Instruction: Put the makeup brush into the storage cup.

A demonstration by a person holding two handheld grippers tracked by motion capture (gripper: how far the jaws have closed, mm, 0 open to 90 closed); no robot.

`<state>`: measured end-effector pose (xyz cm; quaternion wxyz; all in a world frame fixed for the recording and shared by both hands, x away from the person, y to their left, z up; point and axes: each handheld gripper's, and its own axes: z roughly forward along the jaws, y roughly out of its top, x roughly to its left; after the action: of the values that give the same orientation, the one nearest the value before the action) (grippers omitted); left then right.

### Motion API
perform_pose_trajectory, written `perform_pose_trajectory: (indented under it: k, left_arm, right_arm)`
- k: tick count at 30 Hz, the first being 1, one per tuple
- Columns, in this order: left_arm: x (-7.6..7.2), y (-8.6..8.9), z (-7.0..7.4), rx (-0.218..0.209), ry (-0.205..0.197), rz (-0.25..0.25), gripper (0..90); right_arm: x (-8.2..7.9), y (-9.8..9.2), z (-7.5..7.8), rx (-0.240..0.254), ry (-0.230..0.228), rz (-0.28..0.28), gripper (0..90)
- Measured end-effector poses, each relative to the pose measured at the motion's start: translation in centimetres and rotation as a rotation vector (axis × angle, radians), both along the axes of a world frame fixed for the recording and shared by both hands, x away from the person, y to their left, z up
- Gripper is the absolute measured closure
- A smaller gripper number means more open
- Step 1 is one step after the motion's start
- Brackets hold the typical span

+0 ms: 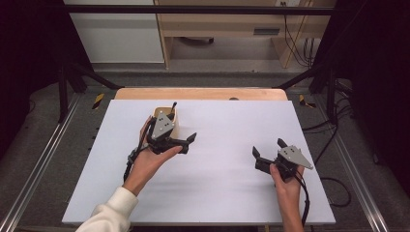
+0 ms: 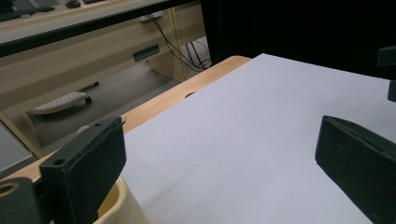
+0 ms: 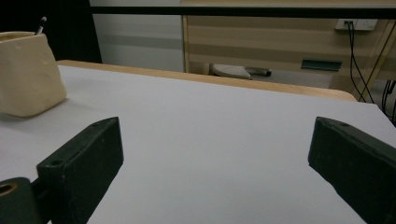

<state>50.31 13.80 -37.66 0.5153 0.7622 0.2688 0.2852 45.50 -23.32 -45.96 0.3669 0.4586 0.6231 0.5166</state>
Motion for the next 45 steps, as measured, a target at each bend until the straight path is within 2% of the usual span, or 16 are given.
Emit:
perform_pose_trajectory:
  k: [14,23,32,36,39,43,45]
  left_arm:
    - [-1.0,-1.4,-0.4,0.001,0.006,-0.065,1.7]
    - [-1.3,-2.0,-1.2,0.003,0.017,-0.077,1.7]
    - [-2.0,-2.5,-1.5,0.001,0.012,-0.086,1.8]
    - [-2.6,-2.1,-1.7,-0.001,0.010,-0.089,1.7]
    - [-3.0,-1.4,-1.8,0.027,0.011,-0.085,1.7]
    - [-3.0,-0.2,-1.7,-0.026,0.011,-0.062,1.8]
    - [-3.0,0.3,-1.6,-0.038,0.002,-0.060,1.9]
  right_arm:
    - [0.0,-0.1,0.0,0.005,-0.003,0.002,3.2]
    - [0.1,-0.2,-0.1,0.009,-0.006,0.004,3.4]
    - [-0.1,0.2,-0.2,-0.014,-0.009,0.005,3.9]
    - [-0.1,0.2,-0.2,-0.017,-0.008,0.005,3.9]
    - [-0.2,0.0,-0.2,-0.010,-0.012,-0.002,3.7]
    - [-0.1,-0.3,-0.2,-0.009,-0.015,-0.011,3.6]
    - [0.0,-0.2,-0.3,-0.025,-0.010,-0.011,3.6]
